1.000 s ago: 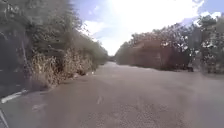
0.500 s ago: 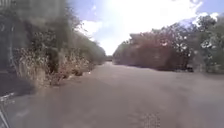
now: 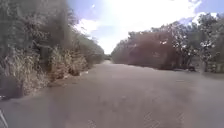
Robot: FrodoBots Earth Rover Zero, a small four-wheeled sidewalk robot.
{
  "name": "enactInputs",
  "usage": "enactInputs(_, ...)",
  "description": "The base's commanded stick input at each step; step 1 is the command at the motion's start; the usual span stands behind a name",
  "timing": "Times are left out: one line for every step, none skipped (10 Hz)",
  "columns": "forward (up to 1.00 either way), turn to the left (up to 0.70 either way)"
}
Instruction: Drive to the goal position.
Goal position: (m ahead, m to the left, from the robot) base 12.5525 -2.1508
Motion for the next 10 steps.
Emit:
enactInputs(0.5,0.0)
enactInputs(0.5,0.0)
enactInputs(0.5,0.0)
enactInputs(0.5,0.0)
enactInputs(0.5,0.0)
enactInputs(0.5,0.0)
enactInputs(0.5,0.0)
enactInputs(0.5,0.0)
enactInputs(0.5,0.0)
enactInputs(0.5,0.0)
